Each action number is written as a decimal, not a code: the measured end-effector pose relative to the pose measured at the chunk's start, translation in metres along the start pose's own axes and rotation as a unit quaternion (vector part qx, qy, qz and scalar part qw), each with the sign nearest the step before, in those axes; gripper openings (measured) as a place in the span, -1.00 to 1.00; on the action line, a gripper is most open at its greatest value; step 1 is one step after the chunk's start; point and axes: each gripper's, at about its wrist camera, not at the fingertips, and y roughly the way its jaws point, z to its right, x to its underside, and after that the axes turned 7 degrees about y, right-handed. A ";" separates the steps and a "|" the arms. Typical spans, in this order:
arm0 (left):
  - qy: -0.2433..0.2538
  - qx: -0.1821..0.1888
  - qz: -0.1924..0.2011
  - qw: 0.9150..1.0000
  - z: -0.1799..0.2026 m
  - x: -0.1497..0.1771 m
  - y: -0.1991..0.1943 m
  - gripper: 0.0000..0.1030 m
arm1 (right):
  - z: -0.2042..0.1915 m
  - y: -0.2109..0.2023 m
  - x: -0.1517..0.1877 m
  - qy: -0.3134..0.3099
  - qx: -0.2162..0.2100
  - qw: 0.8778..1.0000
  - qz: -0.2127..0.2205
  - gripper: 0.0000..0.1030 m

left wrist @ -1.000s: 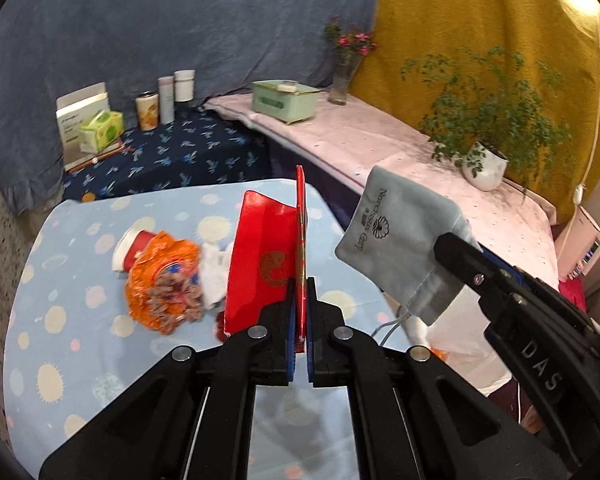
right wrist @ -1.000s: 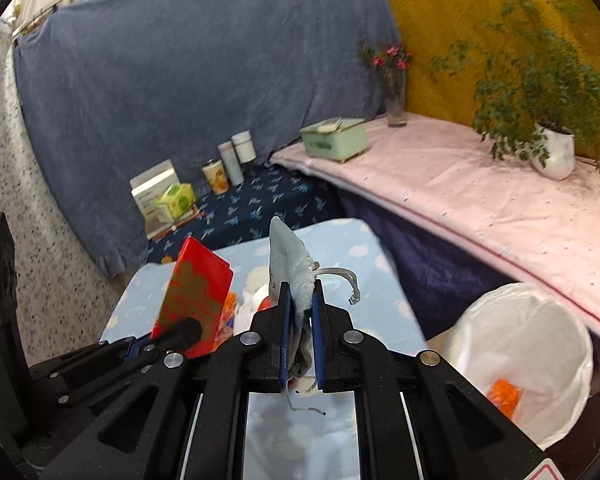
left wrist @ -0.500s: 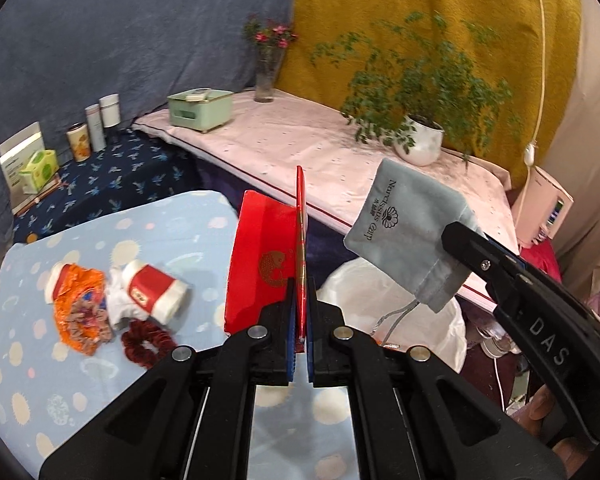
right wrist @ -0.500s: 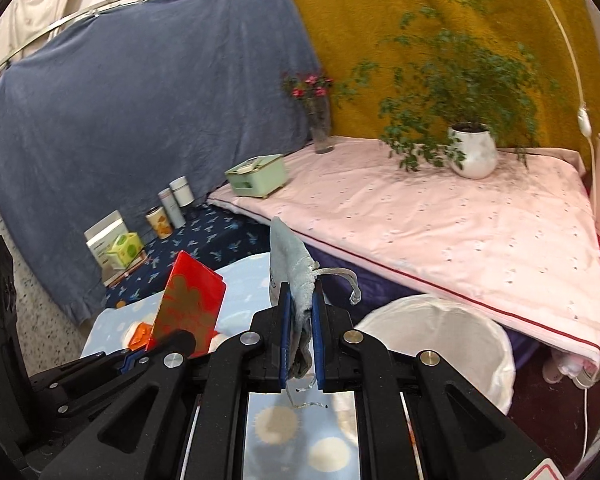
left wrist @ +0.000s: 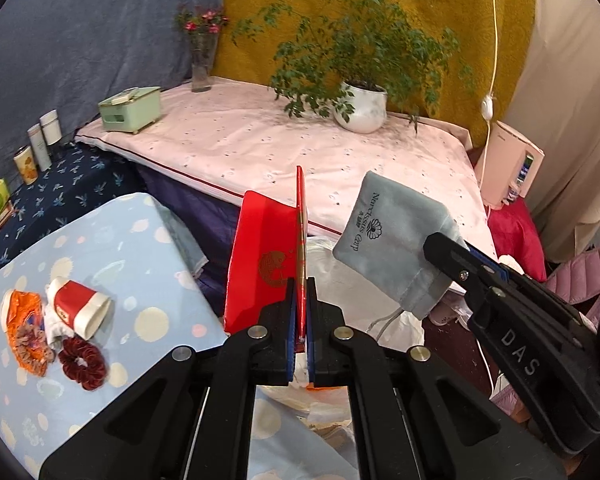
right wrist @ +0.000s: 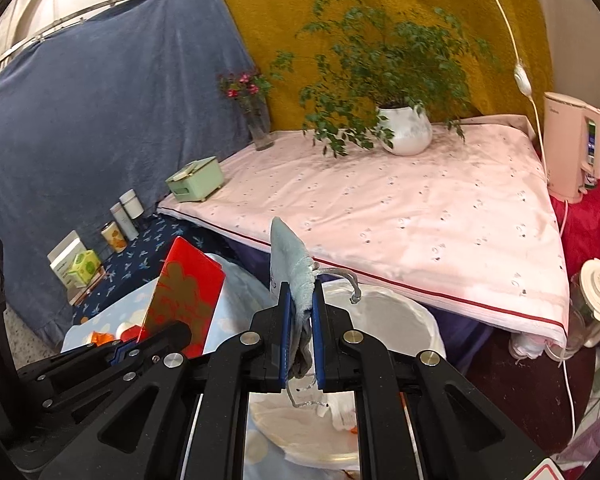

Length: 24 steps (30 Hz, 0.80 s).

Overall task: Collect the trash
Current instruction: 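Carry the red packet and grey pouch in both tools over the bin, then open both tools to drop the packet and pouch into the bin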

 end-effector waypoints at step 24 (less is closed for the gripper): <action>-0.025 -0.020 -0.009 0.999 -0.016 0.010 0.027 0.00 | 0.010 0.023 0.009 -0.004 0.036 0.999 -0.009 -0.37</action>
